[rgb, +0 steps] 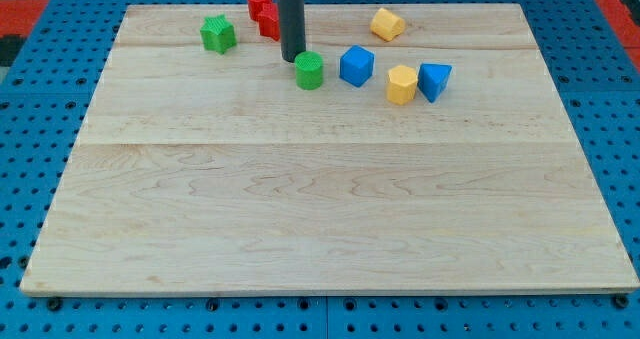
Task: Push the green circle to the top left corner of the board
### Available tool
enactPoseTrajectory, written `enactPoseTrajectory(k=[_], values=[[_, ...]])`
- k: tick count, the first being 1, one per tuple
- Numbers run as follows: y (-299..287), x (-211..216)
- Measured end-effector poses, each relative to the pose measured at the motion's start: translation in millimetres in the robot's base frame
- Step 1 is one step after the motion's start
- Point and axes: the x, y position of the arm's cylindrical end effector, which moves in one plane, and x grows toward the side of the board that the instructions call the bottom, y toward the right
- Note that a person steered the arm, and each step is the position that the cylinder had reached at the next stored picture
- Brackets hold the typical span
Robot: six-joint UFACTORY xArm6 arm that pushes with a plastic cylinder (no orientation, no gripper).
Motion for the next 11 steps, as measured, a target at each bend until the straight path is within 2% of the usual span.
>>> enactPoseTrajectory(k=[1, 3, 4, 6, 7, 8, 10, 11], values=[[9.1, -9.9], [93.1, -13.8], [73.5, 17.4], [-111.5, 27.0], [-96.1, 60.1], [-66.0, 110.9], [-199.8, 12.8], [-189.9, 60.1]])
